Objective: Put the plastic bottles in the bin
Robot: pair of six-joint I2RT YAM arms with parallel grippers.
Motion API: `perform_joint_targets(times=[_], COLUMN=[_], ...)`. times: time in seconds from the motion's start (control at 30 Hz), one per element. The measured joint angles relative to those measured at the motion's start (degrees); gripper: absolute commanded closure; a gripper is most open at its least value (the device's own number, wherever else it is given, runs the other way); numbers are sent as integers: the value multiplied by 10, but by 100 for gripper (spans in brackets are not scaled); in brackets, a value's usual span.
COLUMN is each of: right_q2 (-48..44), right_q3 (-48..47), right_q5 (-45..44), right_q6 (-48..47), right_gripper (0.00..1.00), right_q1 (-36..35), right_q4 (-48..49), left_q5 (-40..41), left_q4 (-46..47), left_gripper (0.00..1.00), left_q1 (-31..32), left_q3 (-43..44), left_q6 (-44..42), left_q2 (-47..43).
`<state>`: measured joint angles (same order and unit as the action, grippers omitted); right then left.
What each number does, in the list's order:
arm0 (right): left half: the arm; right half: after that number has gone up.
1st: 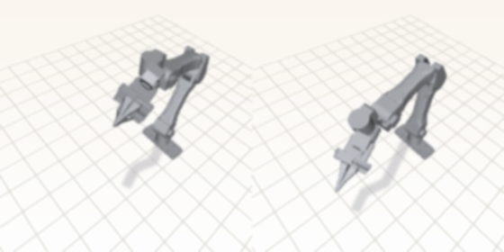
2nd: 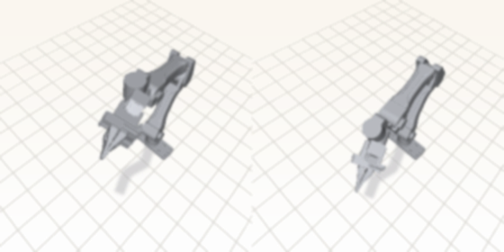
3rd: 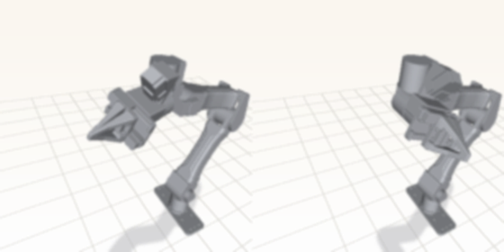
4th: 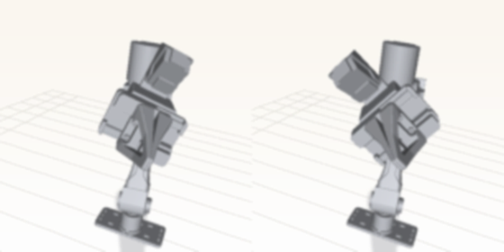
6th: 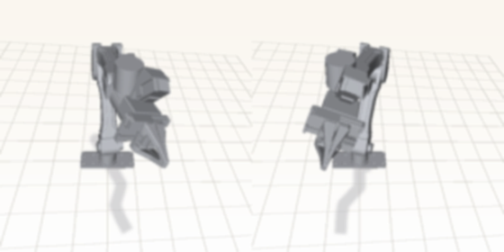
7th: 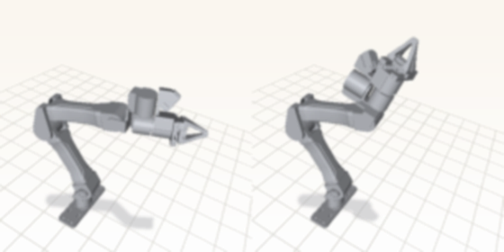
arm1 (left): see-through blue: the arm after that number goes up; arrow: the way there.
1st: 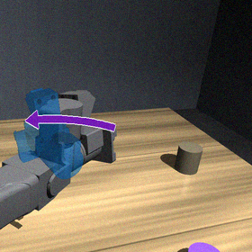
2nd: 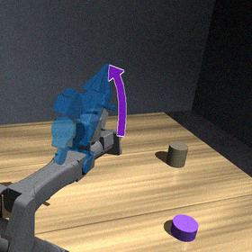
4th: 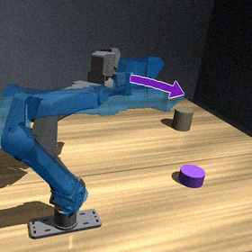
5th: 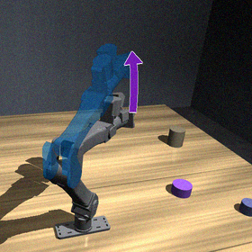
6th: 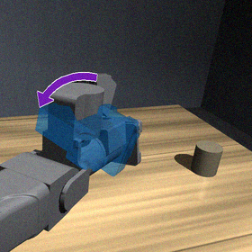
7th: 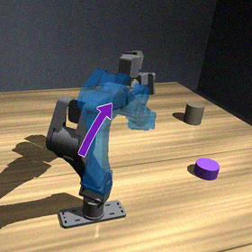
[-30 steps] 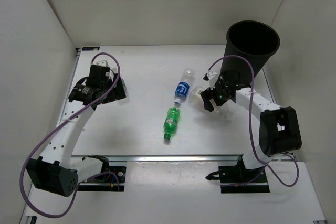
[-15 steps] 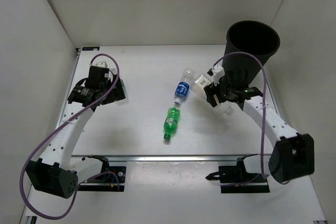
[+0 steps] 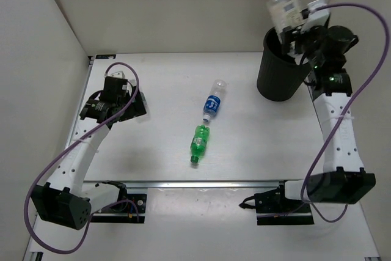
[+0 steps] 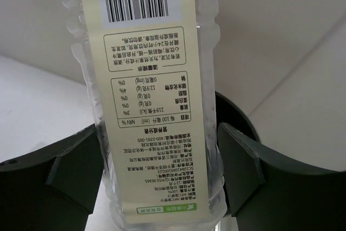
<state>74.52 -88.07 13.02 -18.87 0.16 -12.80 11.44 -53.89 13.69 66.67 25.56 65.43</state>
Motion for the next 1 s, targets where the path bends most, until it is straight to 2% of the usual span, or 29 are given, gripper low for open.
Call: perform_joint_targets(times=[0.13,0.27,0.37,0.4,0.5,0.53,0.7,1.0], right_q2=[73,167,212,219,215,209,173,107], right_q3=[-39,-89,-95,-92,-57,-41,-12,-35], right_q5=[43,55,59,64,85,90,90,57], right_q6=[46,75,100,110,144,151,155,135], right_gripper=[64,59,40,37,17,1,1,1], right_q1=[97,128,133,136,154,162,174,87], right_q4=[39,54,56,56,72,85,93,58], left_q5=[3,9,13,15,16,17,17,14], left_q4=[0,-1,-1,-1,-1,-1,-1,7], left_gripper=[1,1,1,1,1,1,1,1], left_q1=[-1,-1,-4,-5,-8,-9,-17,-20], left_q3=[0,0,0,1,1,1,5,12], left_q6=[2,2,3,4,7,9,18,19], left_q2=[9,28,40,42,45,45,50,56])
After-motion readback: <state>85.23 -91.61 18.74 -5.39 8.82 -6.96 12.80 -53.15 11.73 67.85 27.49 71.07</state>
